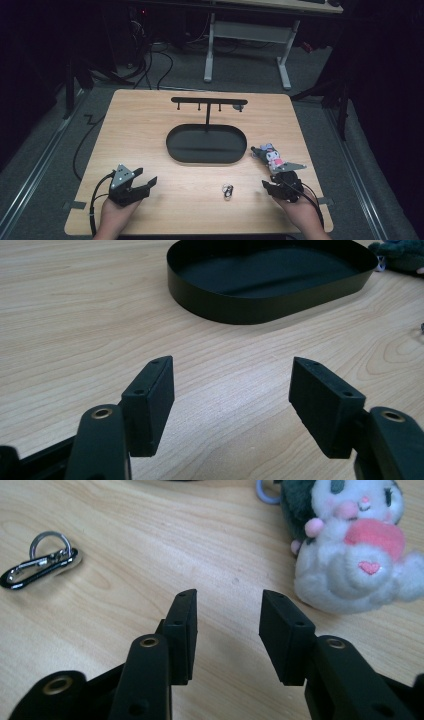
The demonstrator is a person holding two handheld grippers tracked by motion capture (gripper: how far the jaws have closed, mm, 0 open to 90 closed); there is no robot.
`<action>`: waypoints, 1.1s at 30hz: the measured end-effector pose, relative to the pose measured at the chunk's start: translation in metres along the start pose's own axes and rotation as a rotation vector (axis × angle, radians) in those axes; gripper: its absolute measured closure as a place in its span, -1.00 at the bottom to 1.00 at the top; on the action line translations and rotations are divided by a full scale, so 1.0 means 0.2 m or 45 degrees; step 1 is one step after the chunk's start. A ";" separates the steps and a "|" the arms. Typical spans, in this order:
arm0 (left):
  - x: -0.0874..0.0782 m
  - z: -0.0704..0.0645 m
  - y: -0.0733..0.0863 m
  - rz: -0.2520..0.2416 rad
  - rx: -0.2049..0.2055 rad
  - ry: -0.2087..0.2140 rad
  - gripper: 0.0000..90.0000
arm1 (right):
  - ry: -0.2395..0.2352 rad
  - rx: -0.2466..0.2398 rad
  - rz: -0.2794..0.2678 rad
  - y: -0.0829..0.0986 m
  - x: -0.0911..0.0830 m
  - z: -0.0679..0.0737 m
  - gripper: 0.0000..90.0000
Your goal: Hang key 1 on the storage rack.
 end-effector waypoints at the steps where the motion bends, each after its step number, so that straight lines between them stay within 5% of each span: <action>1: 0.00 0.00 0.00 0.000 0.005 0.001 -0.21 | 0.005 -0.006 0.018 0.00 0.00 0.00 0.28; 16: 0.01 -0.03 0.00 0.005 0.058 0.017 -0.22 | -0.041 -0.088 0.199 -0.02 -0.01 -0.03 0.08; 25: 0.01 -0.04 0.00 0.003 0.074 0.025 -0.21 | -0.062 -0.057 0.364 0.00 -0.02 -0.11 -0.17; 33: 0.01 -0.05 0.01 0.010 0.077 0.036 -0.21 | -0.048 -0.035 0.417 -0.01 -0.02 -0.20 -0.33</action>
Point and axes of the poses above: each handheld gripper's, and its own axes: x roughly forward along the jaws, y roughly out of its underside, z roughly to its left, the point moved 8 cm from there along x, roughly forward along the jaws, and after that the axes turned 2 degrees about y, right-handed, at the moved point
